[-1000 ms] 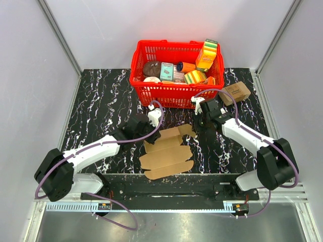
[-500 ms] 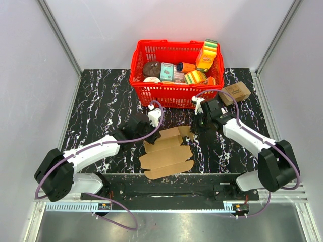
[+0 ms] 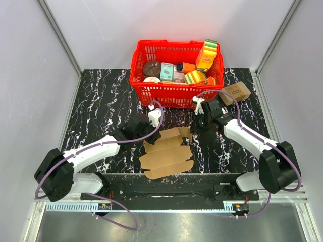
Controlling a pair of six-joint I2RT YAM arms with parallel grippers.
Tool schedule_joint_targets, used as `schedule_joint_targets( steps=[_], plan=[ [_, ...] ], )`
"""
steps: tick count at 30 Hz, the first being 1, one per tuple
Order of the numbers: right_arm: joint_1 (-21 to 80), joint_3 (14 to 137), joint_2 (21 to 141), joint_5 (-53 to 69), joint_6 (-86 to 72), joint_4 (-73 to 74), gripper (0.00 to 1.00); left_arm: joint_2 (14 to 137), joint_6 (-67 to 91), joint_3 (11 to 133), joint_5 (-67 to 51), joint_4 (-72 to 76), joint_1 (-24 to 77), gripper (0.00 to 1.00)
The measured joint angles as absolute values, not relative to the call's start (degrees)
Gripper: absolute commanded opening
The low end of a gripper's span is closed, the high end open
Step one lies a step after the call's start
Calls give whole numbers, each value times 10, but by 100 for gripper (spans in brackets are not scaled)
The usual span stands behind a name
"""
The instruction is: Fold the paper box
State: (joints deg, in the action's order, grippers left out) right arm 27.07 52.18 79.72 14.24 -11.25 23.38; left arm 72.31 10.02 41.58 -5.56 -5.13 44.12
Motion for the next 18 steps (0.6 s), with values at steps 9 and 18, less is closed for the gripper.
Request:
schedule_joint_targets(
  steps=[9,18],
  plan=[
    [271,522,797,140,-112,250,18,723,102,416,-55,-51,442,0],
    [271,522,797,132,-110,265,9,723,102,415,-55,-51,442,0]
  ],
)
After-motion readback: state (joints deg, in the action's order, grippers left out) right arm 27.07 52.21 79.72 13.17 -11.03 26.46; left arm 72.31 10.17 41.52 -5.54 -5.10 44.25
